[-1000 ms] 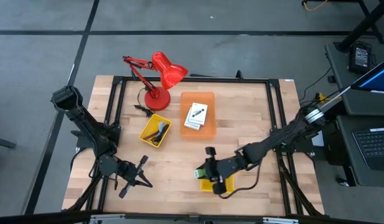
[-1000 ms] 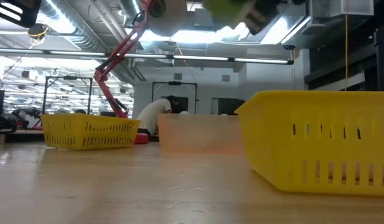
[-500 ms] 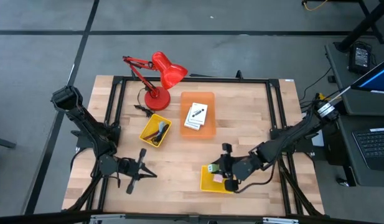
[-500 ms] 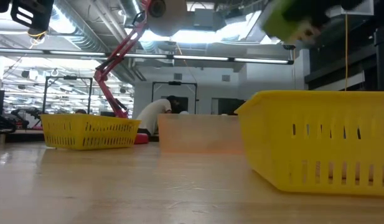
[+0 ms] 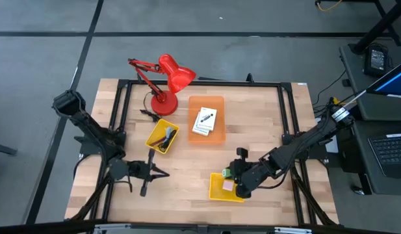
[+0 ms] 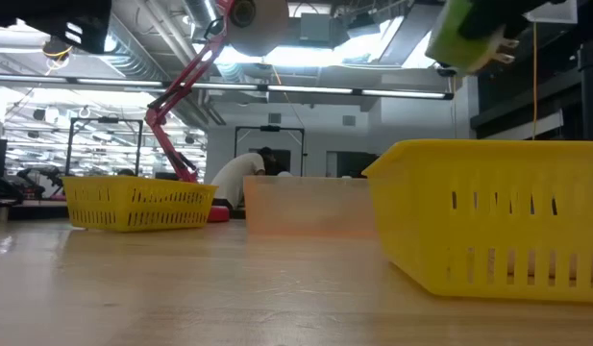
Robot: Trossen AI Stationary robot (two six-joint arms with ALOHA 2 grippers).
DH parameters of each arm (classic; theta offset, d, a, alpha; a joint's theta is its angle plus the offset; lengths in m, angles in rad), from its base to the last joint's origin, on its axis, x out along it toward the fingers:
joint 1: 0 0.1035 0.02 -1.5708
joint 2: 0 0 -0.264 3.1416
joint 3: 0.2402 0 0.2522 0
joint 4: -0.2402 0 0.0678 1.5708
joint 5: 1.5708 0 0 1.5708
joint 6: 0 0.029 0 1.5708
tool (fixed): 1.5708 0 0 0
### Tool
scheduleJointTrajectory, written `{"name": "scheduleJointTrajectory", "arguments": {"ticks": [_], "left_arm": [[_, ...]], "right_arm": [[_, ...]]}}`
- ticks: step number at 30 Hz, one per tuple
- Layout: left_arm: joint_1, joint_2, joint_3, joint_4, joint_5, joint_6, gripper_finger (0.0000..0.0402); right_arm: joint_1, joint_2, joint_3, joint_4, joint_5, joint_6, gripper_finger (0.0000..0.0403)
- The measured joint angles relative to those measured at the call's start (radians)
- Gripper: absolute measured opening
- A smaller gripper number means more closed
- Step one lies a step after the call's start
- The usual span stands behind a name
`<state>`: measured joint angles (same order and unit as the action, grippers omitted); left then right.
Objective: Pick and place items into bin
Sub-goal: Put the green charger adapter into the right yellow bin
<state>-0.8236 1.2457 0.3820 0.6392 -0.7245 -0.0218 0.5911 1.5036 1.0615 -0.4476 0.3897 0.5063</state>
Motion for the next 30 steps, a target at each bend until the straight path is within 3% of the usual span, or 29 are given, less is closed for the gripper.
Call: {"name": "scheduleJointTrajectory", "arguments": {"ticks": [6,20,23,30], "left_arm": [[0.038,0.000,0.000,0.001,0.001,-0.051,0.0006],[0.049,0.000,0.000,-0.002,0.018,-0.009,0.0006],[0.049,0.000,0.000,-0.004,0.018,-0.009,0.0006],[0.046,0.000,0.000,-0.008,0.019,-0.011,0.0006]], "right_arm": [[-0.025,0.001,0.063,-0.151,-0.034,0.145,0.0123],[-0.041,0.199,0.224,-0.239,-0.170,0.164,0.0123],[-0.035,0.242,0.286,-0.321,-0.174,0.188,0.0123],[-0.008,0.307,0.332,-0.320,-0.174,0.200,0.0123]]}}
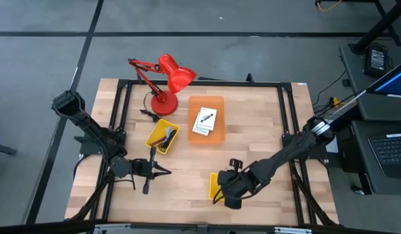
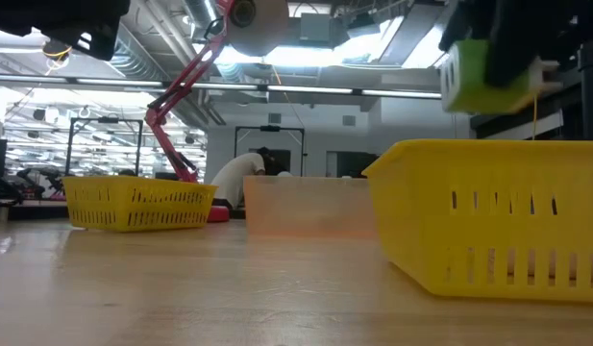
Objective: Pick and place items into bin
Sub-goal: Put the green charger adapter into the right yellow bin
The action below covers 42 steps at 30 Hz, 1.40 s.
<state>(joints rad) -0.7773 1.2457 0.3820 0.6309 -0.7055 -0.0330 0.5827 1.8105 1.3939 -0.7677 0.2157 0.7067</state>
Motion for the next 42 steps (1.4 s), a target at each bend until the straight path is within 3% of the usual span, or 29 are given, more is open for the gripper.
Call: {"name": "scheduleJointTrajectory", "arguments": {"ticks": [10,16,42], "left_arm": [[-0.001,0.000,0.000,-0.005,0.026,-0.006,0.0006],[-0.001,0.000,0.000,-0.006,0.026,-0.007,0.0006],[-0.001,0.000,0.000,-0.006,0.026,-0.006,0.0006]], "right_arm": [[0.009,0.098,0.000,0.068,-0.023,0.019,0.0123],[0.010,0.135,-0.003,0.093,-0.026,0.017,0.0145],[0.008,0.145,-0.009,0.094,-0.038,-0.019,0.0177]]}}
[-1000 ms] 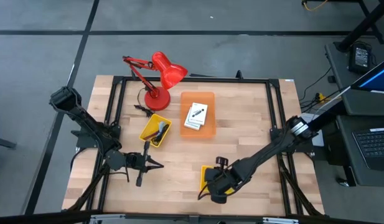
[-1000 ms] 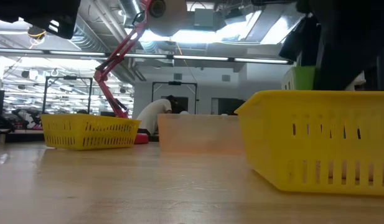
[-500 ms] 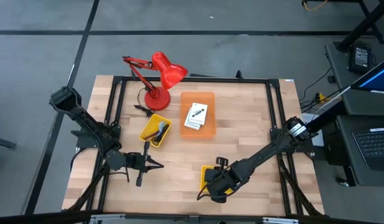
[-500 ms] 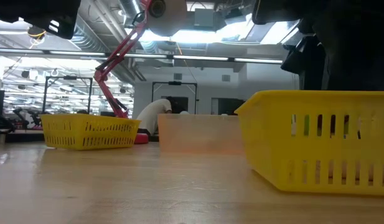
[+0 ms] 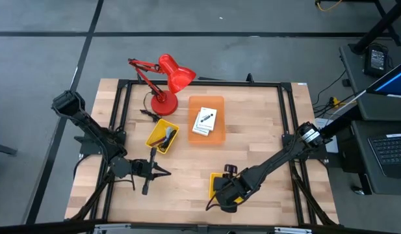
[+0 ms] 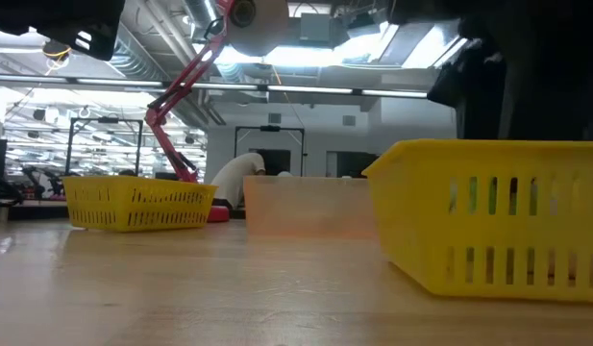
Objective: Pick and place items into bin
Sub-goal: Put the green charger adapter into the right yellow bin, then return to Home Position
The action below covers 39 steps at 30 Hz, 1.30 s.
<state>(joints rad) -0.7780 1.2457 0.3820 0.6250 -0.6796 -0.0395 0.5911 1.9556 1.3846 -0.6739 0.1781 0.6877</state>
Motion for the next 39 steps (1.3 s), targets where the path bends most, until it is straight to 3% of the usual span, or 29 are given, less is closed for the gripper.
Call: {"name": "scheduleJointTrajectory", "arguments": {"ticks": [10,14,20,28,33,39], "left_arm": [[0.000,0.000,0.000,0.000,0.000,0.000,0.0006],[0.000,0.000,0.000,0.000,0.000,0.000,0.0006],[0.002,0.000,0.000,0.000,-0.001,0.001,0.0006],[0.001,0.000,0.000,0.006,-0.001,0.001,0.0006],[0.001,0.000,0.000,0.006,-0.002,0.017,0.0006],[0.004,0.000,0.000,0.006,-0.011,0.061,0.0006]], "right_arm": [[-0.012,0.000,0.074,-0.063,-0.005,-0.064,0.0171],[-0.025,0.000,0.097,-0.134,-0.004,-0.115,0.0128],[-0.046,-0.016,0.099,-0.247,-0.003,-0.200,0.0012],[-0.056,-0.141,0.098,-0.264,0.085,-0.248,0.0003],[-0.057,-0.252,-0.002,-0.137,0.146,-0.302,0.0002],[-0.057,-0.408,-0.279,0.197,0.132,-0.356,0.0001]]}}
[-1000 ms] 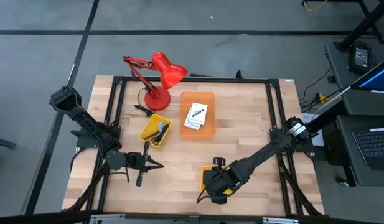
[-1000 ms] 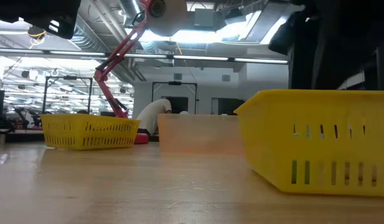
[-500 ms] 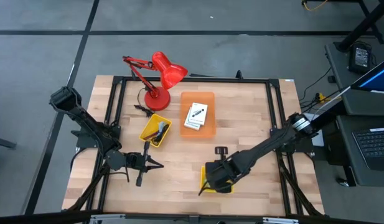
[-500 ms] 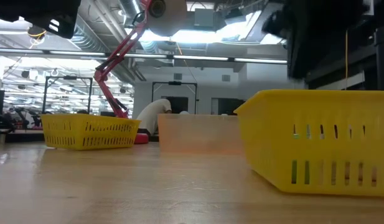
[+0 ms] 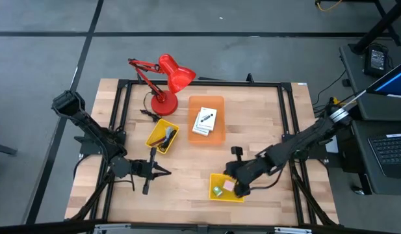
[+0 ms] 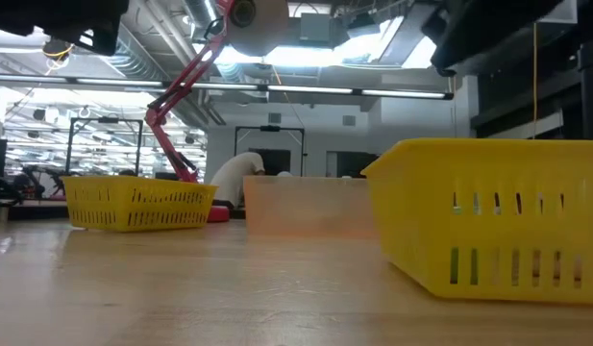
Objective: Pick and place items into bin
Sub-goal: Return to Home Position
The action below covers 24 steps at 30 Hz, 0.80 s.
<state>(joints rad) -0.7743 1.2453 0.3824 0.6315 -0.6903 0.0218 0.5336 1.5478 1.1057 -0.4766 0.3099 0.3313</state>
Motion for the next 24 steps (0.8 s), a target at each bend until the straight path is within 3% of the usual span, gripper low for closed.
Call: {"name": "scheduleJointTrajectory", "arguments": {"ticks": [5,11,16,20,24], "left_arm": [[0.039,0.000,0.000,0.000,0.035,-0.008,0.0002],[0.160,-0.054,0.000,-0.021,0.201,0.052,0.0003],[0.247,-0.239,0.000,-0.197,0.288,0.088,0.0003],[0.281,-0.414,0.000,-0.378,0.298,0.098,0.0002],[0.308,-0.558,0.000,-0.480,0.306,0.137,0.0003]], "right_arm": [[-0.017,-0.141,-0.214,0.232,0.003,-0.011,0.0000],[-0.064,-0.277,-0.346,0.369,0.002,-0.075,0.0000],[-0.096,-0.344,-0.369,0.378,0.000,-0.153,0.0000],[-0.123,-0.377,-0.381,0.377,-0.001,-0.236,0.0000],[-0.183,-0.417,-0.417,0.425,-0.079,-0.298,0.0000]]}}
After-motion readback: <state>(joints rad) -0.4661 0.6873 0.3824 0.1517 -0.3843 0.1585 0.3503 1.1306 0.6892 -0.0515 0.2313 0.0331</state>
